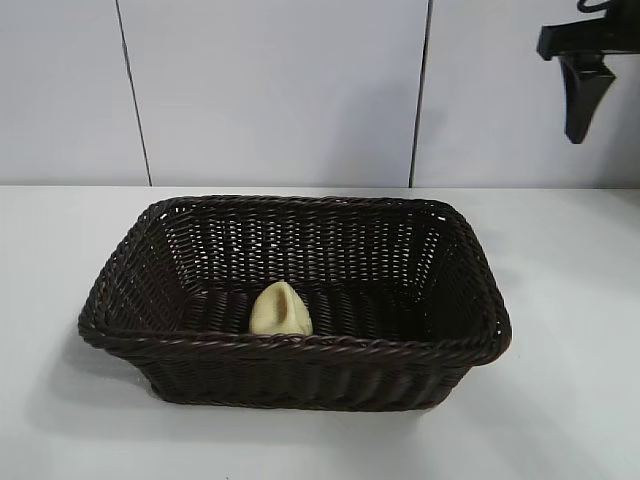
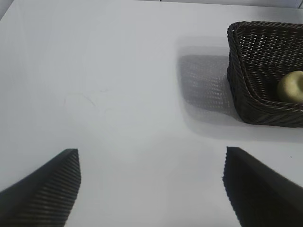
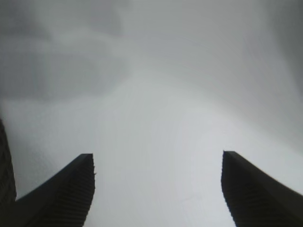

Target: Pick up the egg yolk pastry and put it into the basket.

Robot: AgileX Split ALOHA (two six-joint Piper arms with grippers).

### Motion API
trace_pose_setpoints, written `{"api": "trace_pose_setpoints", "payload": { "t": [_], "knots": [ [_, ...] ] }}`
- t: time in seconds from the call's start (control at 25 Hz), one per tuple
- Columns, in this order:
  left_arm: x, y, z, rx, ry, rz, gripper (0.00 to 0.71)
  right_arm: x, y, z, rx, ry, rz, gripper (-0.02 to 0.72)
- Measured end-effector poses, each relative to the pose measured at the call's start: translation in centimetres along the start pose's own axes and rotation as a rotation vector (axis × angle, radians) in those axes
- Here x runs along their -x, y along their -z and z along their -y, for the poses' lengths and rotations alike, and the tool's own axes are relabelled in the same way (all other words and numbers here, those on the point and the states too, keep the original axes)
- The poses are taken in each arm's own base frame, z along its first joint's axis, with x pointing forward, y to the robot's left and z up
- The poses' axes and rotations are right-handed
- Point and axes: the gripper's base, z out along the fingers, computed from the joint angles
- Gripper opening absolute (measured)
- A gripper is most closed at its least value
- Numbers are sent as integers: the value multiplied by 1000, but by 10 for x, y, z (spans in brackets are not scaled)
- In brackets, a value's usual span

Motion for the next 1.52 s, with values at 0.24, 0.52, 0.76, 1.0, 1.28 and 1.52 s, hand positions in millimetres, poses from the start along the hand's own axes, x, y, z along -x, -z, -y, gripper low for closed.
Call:
{"api": "trace_pose_setpoints", "payload": {
  "t": [0.24,0.52,0.76,1.0,1.28,1.52],
  "knots": [
    [0,0,0,0,0,0,596,-1,0,7,-1,1,-8,540],
    [0,0,0,0,0,0,596,-36,19,10,0,13,-16,540],
    [0,0,0,0,0,0,596,-103,45,14,-2,16,-8,540],
    [0,0,0,0,0,0,596,-180,68,19,3,10,56,540],
    [0,0,0,0,0,0,596,-254,75,21,10,0,180,540],
    [0,0,0,0,0,0,596,-300,68,22,14,-10,319,540]
  ]
}}
